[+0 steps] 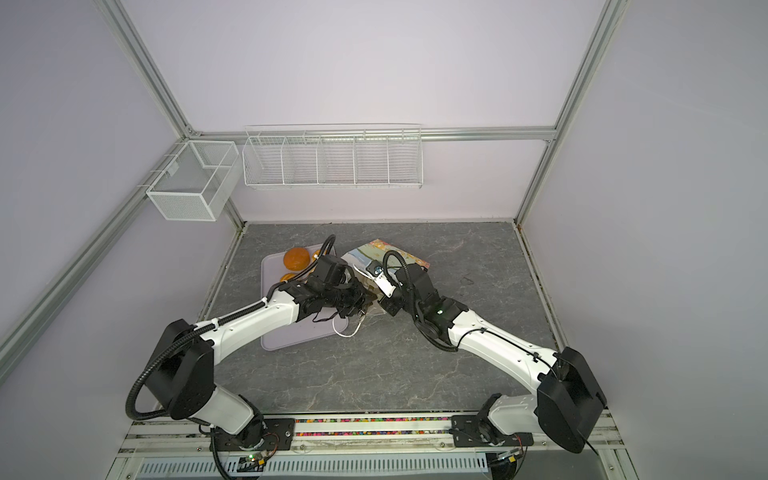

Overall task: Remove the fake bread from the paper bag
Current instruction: 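Close the tongs on a striped yellow bread and pull it out, left gripper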

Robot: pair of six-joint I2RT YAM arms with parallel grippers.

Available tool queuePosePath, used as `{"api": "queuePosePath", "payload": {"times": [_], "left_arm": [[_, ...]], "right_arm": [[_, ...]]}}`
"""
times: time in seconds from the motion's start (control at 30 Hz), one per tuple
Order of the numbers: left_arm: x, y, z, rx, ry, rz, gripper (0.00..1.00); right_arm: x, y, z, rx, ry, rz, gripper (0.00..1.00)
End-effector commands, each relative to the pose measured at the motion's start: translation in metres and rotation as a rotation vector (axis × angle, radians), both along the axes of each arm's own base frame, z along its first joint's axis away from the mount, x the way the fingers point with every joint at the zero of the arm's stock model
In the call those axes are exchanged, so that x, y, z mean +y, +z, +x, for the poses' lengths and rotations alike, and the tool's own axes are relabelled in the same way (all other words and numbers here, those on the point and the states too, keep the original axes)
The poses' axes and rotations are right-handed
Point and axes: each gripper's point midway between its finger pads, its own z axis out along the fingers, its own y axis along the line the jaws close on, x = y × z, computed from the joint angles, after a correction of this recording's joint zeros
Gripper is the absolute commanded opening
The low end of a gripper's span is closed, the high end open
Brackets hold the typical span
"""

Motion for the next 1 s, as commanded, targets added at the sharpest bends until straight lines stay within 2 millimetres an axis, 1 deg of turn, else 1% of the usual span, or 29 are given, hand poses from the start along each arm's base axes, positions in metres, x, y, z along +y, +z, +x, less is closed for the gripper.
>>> {"api": "queuePosePath", "payload": {"times": [0.0, 0.2, 0.33, 0.57, 0.63, 0.8, 0.9, 0.97], "left_arm": [[0.009, 0.026, 0.002, -0.092, 0.006, 0.000, 0.00], [0.021, 0.036, -0.009, -0.125, -0.015, 0.031, 0.00], [0.032, 0.038, -0.020, -0.129, -0.023, 0.063, 0.00], [0.039, 0.048, -0.040, -0.226, -0.090, 0.089, 0.00], [0.043, 0.053, -0.044, -0.266, -0.101, 0.097, 0.00], [0.057, 0.071, -0.051, -0.373, -0.112, 0.125, 0.00], [0.062, 0.082, -0.055, -0.433, -0.129, 0.130, 0.00], [0.063, 0.084, -0.057, -0.458, -0.138, 0.130, 0.00]], "right_arm": [[-0.001, 0.007, 0.000, -0.025, -0.001, 0.005, 0.07], [-0.003, 0.006, 0.006, -0.024, -0.035, -0.011, 0.07], [-0.005, 0.009, 0.010, -0.030, -0.064, -0.009, 0.07], [-0.003, 0.015, 0.017, -0.026, -0.086, -0.015, 0.07], [-0.005, 0.019, 0.017, -0.029, -0.096, -0.012, 0.07], [-0.009, 0.022, 0.017, -0.028, -0.121, 0.000, 0.07], [-0.013, 0.023, 0.017, -0.019, -0.139, 0.008, 0.07], [-0.015, 0.023, 0.017, -0.010, -0.150, 0.013, 0.07]]}}
